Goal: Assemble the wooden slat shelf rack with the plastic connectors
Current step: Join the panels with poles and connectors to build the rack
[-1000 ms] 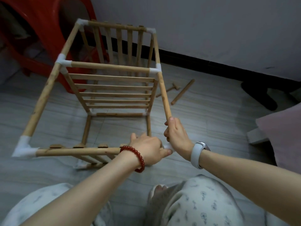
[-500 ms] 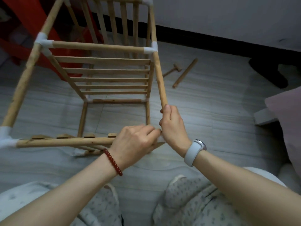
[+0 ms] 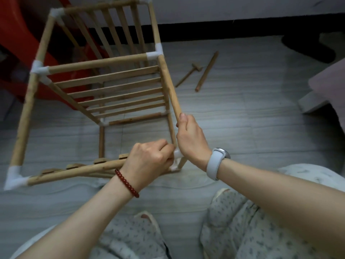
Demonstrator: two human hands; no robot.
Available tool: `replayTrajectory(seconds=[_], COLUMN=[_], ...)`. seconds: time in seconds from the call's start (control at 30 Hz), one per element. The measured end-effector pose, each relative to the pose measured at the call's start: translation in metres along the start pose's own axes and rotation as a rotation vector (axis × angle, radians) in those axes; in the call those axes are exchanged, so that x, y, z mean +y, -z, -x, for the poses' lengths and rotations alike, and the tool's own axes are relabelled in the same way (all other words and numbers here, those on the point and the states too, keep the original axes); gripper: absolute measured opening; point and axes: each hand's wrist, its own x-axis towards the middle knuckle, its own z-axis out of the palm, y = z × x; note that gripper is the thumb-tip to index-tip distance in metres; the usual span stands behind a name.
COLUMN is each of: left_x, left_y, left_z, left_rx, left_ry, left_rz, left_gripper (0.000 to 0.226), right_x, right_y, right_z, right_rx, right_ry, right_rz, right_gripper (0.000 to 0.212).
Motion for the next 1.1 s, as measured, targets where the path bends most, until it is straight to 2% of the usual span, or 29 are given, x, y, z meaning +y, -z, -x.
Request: replayTrajectory(seconds=[0.13,0.2,0.33,0.4,0.47,0.53,0.63,0.73,0.97,1.1], left_x=[0.002,0.004,0.0,-0.004,-0.009,-0.012,-0.005,-0.007,-0.001,0.002], left_y=[0.005,0.011,0.016,0.022,0.029,0.03,0.025,0.013,0.011,0.016], left_z=[-0.002,-0.004,-0.007,-0.009,-0.009,-0.001,0.017,0.025,0.024,0.023], left_rx=[-0.112,-0.26,-0.481,-0.598,-0.693,-0.647,-0.334,-0.194,-0.103,-0.063], left_ry=[0.2,0.285,0.36,0.414,0.377,0.287,0.232,0.353,0.483,0.511], left_rz=[0.117,0.1,0.109,0.201,0.201,0.065,-0.112,-0.166,-0.152,-0.158], left_gripper=[0.029,0.028,0.042,0.04,0.031,0.027,0.022,0.043,0.028,0.028], right_x=[-0.003,-0.004,-0.005,-0.006,-0.005,-0.003,0.005,0.012,0.016,0.02], right_y=[0.0,-0.001,-0.002,-0.003,-0.005,-0.005,-0.002,0.003,-0.002,-0.006], right_z=[0.0,0.002,0.007,0.01,0.012,0.013,0.022,0.032,0.042,0.046], right_rx=[0.004,-0.001,-0.014,-0.03,-0.044,-0.05,-0.083,-0.145,-0.091,-0.024], right_ry=[0.0,-0.003,-0.022,-0.014,0.001,0.015,0.08,0.152,0.163,0.206], right_rz=[0.018,0.025,0.002,-0.003,-0.025,-0.064,-0.045,0.071,0.115,0.145], right_gripper=[0.045,0.045,0.04,0.033,0.031,0.03,0.025,0.028,0.03,0.032])
